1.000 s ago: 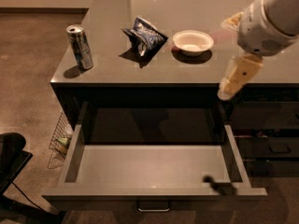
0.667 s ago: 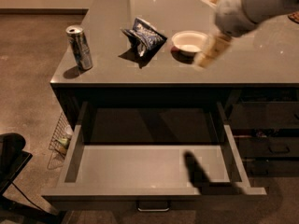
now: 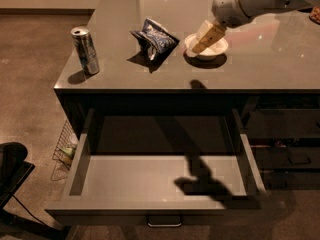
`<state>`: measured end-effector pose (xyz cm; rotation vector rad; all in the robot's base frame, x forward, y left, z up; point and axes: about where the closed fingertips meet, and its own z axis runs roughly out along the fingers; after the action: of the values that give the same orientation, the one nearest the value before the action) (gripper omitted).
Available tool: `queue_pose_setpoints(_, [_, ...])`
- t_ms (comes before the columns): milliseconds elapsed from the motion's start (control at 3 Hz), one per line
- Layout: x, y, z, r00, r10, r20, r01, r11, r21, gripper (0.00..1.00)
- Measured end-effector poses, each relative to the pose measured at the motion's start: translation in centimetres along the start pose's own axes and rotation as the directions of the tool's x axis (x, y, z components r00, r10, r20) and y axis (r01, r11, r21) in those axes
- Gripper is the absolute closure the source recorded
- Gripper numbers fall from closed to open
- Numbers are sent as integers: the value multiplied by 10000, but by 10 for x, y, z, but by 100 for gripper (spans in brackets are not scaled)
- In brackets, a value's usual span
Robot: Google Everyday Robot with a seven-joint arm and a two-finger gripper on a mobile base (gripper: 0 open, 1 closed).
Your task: Place blue chip bag into top drawer
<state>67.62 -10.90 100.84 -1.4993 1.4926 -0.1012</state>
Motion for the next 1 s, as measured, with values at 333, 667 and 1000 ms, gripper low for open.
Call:
queue_pose_setpoints(333, [-33, -1, 51, 9995, 129, 293, -107, 9974, -719, 0])
queue_pose_setpoints(667, [-63, 0, 95, 9966, 587, 572, -508, 9901, -1306, 0])
queue_pose_setpoints(1000, [-85, 17, 152, 9975, 685, -146, -701, 9796, -1883, 0])
